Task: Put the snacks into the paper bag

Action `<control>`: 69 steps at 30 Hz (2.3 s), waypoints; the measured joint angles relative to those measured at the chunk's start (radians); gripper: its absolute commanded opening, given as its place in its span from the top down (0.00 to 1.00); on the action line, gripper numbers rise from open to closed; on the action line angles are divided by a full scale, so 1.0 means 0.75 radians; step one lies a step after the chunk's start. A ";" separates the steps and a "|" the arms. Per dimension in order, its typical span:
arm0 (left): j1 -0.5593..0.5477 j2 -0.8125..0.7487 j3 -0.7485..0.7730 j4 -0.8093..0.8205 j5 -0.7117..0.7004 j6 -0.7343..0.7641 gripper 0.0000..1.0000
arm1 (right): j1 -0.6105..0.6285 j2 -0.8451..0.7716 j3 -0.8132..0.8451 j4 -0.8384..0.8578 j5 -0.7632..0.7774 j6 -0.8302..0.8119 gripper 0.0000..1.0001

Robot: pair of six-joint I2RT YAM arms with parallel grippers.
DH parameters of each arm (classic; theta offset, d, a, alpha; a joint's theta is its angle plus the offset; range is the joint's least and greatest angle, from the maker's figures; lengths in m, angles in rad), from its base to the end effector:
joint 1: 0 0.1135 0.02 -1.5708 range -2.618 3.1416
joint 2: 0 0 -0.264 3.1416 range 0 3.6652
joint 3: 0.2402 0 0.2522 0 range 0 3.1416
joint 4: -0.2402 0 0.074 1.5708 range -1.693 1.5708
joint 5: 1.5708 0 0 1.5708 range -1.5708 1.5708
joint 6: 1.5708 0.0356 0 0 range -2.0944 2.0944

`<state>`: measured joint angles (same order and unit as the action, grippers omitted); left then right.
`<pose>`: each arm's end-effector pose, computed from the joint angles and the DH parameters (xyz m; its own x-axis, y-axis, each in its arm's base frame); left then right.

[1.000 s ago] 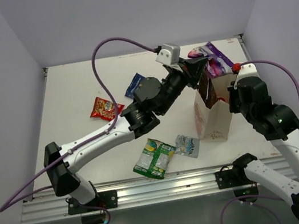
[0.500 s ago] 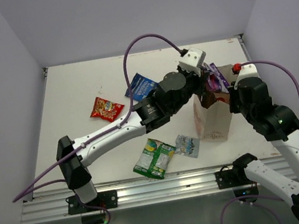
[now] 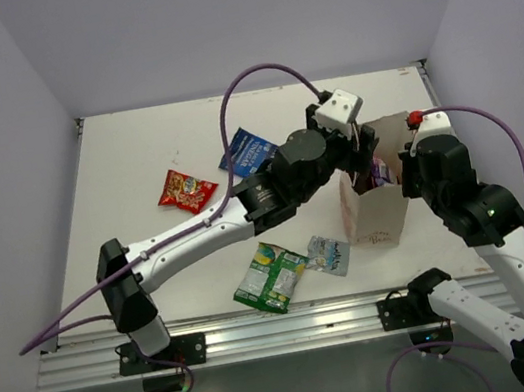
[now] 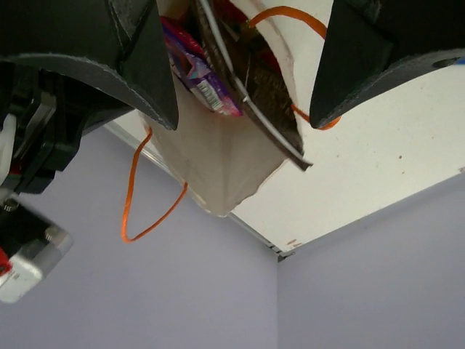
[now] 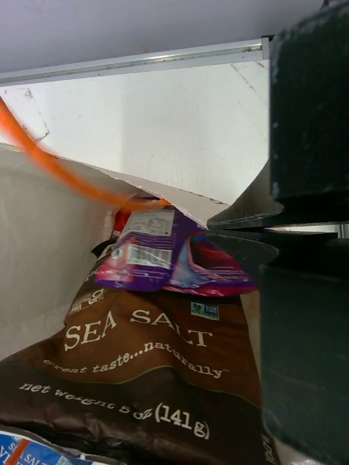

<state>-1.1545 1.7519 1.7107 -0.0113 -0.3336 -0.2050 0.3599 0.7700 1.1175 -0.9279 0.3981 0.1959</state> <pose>0.1814 -0.3815 0.4174 -0.1698 -0.0917 -0.9812 0.7123 0.6766 -0.1865 0.1262 0.0328 0.3785 -0.5075 0.0007 -0.8616 0.0791 0.9958 -0.0457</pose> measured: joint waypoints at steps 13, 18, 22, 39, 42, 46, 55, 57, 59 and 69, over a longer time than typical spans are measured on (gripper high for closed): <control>0.561 -0.342 -0.452 0.245 -0.224 -0.193 0.00 | 0.000 0.002 -0.005 0.002 -0.001 0.000 1.00; 0.847 0.041 -0.552 0.220 -0.055 -0.288 0.00 | 0.000 0.003 -0.015 0.008 -0.002 -0.002 1.00; 0.911 0.263 -0.539 0.116 0.001 -0.308 0.00 | 0.000 0.003 -0.015 0.011 -0.005 -0.003 1.00; 0.918 0.545 -0.281 0.053 0.071 -0.271 0.00 | 0.000 0.046 -0.033 0.042 -0.031 -0.004 1.00; 0.919 0.556 -0.300 0.042 0.092 -0.272 0.00 | 0.000 0.047 -0.033 0.042 -0.031 -0.004 1.00; 0.918 0.556 -0.311 0.040 0.114 -0.274 0.15 | 0.000 0.055 -0.033 0.042 -0.031 -0.004 1.00; 0.909 0.566 -0.336 0.044 0.136 -0.266 1.00 | 0.000 0.055 -0.033 0.042 -0.031 -0.004 1.00; 0.908 0.566 -0.337 0.046 0.137 -0.263 1.00 | 0.000 0.055 -0.033 0.042 -0.031 -0.005 1.00; 0.907 0.565 -0.339 0.049 0.137 -0.263 1.00 | 0.000 0.055 -0.033 0.043 -0.031 -0.005 1.00; 0.854 0.282 -0.446 0.020 0.229 -0.312 1.00 | 0.000 0.055 -0.040 0.049 -0.031 -0.006 1.00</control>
<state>-0.5140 1.9636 1.3766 0.0036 -0.1619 -0.4389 0.3599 0.8112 1.0878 -0.8909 0.3748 0.1917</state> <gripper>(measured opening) 0.008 0.010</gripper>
